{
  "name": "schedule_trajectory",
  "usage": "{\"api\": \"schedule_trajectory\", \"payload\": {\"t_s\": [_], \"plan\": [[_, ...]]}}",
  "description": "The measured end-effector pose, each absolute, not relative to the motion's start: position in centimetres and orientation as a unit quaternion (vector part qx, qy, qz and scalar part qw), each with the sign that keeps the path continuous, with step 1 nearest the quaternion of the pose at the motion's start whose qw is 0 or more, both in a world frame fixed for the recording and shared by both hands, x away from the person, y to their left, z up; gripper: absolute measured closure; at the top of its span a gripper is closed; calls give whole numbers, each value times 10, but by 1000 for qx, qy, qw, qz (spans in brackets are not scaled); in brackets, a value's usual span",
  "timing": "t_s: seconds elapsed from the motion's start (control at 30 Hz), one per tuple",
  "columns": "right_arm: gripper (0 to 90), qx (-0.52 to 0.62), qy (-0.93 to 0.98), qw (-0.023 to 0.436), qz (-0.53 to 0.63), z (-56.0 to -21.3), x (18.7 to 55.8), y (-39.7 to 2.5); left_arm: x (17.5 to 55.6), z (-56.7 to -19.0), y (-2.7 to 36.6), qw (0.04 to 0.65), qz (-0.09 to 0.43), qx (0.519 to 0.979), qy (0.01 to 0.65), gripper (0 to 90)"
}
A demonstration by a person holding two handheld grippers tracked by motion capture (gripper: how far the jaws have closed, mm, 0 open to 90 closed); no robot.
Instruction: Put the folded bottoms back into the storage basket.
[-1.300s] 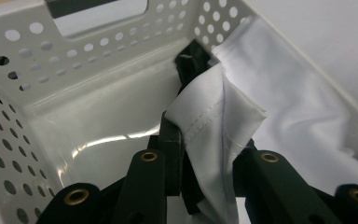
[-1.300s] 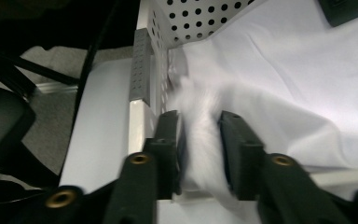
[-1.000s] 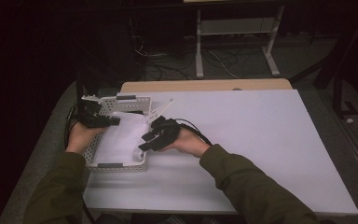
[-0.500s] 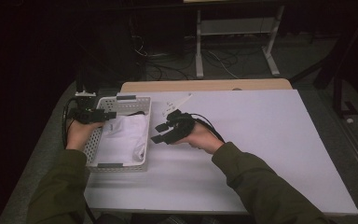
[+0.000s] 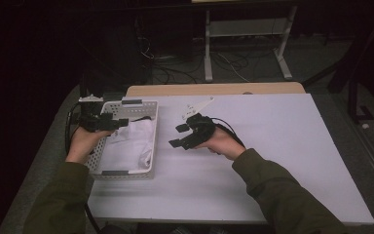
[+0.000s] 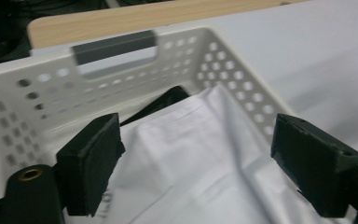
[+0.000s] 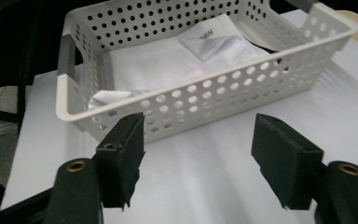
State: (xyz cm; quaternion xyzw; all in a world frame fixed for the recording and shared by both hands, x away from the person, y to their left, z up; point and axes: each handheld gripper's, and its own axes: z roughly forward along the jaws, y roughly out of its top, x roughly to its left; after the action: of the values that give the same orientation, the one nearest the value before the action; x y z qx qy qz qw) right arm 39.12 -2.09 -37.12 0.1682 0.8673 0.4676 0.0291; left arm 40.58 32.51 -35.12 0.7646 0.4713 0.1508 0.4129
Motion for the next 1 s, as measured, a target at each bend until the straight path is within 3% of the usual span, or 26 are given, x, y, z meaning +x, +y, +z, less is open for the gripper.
{"api": "schedule_trajectory", "payload": {"t_s": [0.5, 0.8, 1.0], "plan": [[220, 192, 856, 57, 477, -380, 389, -58, 380, -348, 274, 452, 132, 788, 396, 91], [118, 214, 844, 70, 486, -385, 385, -89, 364, -353, 252, 471, 119, 795, 363, 3], [17, 228, 841, 75, 485, -390, 380, -112, 355, -357, 237, 476, 107, 801, 346, 0]]}}
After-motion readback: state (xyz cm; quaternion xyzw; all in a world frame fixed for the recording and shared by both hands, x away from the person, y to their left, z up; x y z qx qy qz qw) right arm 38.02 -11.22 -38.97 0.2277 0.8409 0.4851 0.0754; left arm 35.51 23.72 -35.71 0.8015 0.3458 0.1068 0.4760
